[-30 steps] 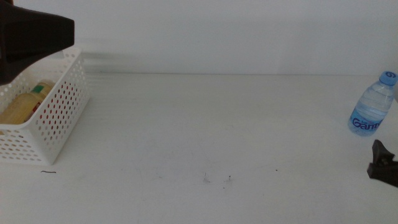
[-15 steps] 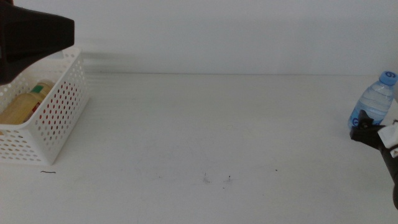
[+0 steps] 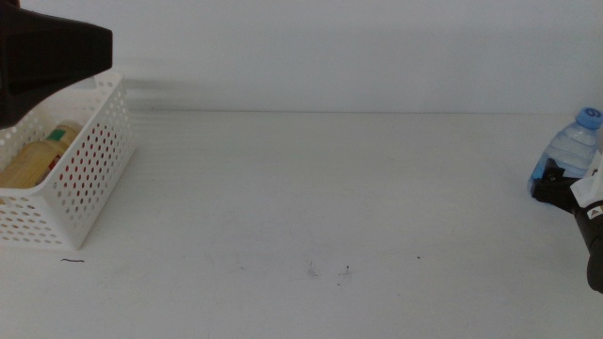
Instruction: Use arms to grab the bottles and put them into the dustbin to the left of the table.
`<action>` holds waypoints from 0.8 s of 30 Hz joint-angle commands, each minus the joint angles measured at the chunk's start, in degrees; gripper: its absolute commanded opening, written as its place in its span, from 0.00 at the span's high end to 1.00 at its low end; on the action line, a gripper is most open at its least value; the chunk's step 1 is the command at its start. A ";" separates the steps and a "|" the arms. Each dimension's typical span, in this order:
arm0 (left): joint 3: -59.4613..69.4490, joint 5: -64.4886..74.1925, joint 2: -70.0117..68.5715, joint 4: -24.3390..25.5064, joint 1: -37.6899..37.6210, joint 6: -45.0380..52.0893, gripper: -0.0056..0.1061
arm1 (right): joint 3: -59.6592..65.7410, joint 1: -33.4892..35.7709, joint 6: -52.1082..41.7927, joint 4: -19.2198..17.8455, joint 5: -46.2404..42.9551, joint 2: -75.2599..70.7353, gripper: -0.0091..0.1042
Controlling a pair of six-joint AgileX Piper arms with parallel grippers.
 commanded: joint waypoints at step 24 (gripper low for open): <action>0.34 -0.81 -0.18 -0.05 -0.21 -0.53 0.11 | -15.22 -1.66 -4.58 -2.80 4.46 9.26 0.68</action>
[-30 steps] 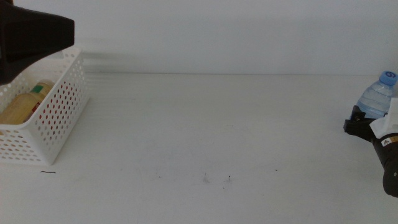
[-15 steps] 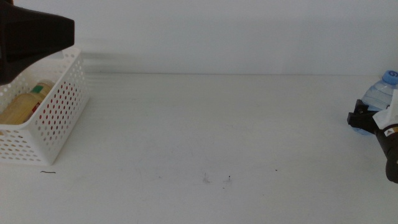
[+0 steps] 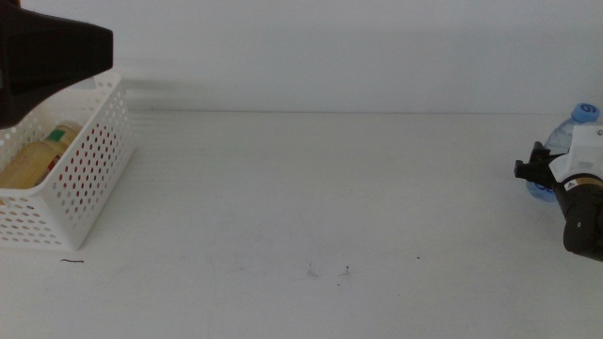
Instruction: Use arms to grab the bottles and put them into the dustbin to the left of the table.
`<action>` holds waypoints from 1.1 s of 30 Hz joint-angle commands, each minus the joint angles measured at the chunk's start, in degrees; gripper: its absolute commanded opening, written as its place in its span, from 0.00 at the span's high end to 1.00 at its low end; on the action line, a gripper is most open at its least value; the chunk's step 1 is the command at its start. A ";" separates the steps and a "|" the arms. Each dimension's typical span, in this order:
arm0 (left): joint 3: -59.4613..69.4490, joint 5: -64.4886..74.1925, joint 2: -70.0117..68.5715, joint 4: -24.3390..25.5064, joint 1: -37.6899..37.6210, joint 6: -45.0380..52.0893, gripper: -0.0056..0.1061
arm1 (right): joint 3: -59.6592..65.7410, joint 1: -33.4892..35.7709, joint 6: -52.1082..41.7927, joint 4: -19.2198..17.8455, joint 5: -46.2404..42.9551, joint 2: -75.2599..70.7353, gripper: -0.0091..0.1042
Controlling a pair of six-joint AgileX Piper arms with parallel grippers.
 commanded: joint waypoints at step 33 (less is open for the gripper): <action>0.34 -1.19 -0.18 -0.05 -0.21 0.40 0.11 | -41.04 34.59 35.03 -47.37 23.63 12.10 0.93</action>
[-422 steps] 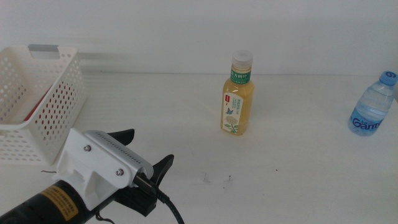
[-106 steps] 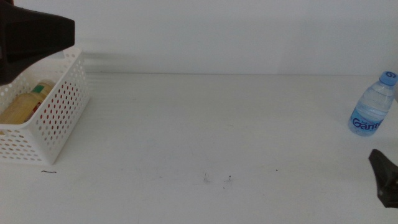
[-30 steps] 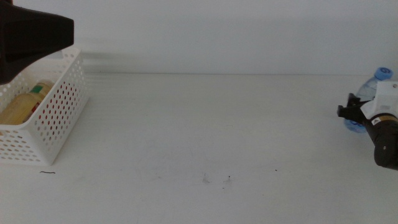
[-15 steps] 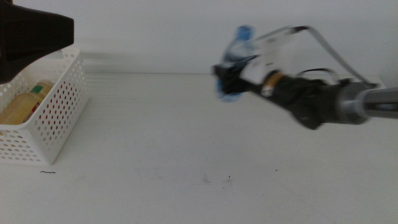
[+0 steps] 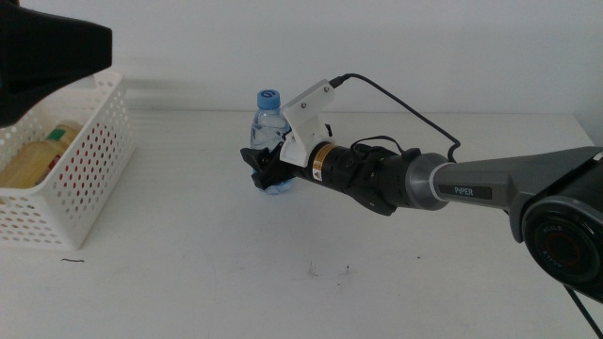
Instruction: Use arms to grab the bottles and put them into the dustbin to the left of the table.
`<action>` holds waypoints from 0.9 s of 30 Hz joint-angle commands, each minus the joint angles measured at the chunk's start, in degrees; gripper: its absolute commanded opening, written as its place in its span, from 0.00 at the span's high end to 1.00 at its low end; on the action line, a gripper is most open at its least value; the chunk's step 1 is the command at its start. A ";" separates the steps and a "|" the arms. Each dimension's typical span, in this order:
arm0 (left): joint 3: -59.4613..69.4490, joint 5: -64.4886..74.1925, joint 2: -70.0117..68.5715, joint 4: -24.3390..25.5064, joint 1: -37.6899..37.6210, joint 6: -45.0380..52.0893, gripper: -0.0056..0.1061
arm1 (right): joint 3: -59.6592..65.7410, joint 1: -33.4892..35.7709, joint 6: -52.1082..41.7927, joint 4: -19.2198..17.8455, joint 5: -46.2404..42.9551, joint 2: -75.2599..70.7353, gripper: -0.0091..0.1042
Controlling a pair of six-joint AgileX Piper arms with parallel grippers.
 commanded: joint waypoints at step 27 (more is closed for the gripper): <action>0.34 -0.87 -0.18 -0.30 -0.21 0.09 0.11 | 21.17 0.38 9.49 -3.99 3.05 -21.81 0.27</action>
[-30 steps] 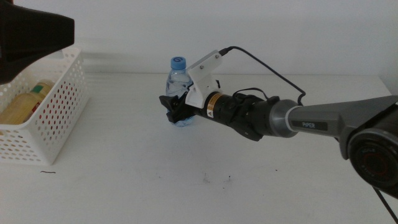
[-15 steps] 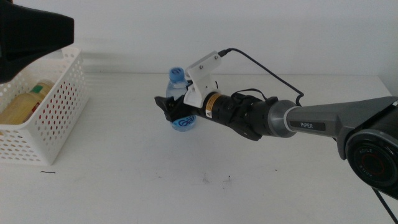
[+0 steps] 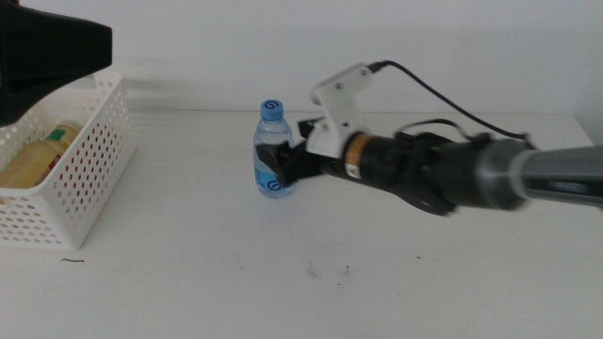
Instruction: Use arms to grab the bottles and put them into the dustbin to the left of the table.
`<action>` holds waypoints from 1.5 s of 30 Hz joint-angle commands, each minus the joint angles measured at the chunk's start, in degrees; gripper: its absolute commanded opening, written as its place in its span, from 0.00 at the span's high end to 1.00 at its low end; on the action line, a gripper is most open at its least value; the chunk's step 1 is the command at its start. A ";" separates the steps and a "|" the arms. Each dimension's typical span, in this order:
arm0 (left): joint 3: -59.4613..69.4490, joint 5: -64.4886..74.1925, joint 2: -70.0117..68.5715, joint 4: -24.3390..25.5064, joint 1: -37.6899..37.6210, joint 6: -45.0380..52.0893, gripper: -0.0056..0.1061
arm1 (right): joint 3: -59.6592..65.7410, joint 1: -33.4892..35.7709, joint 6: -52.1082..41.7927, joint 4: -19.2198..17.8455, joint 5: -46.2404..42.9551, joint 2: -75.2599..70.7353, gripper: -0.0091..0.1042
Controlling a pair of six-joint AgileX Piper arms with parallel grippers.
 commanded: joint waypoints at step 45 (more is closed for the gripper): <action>7.41 -10.58 -0.34 3.19 -2.08 -0.02 0.11 | -2.09 4.11 -35.09 37.71 71.79 -60.51 0.30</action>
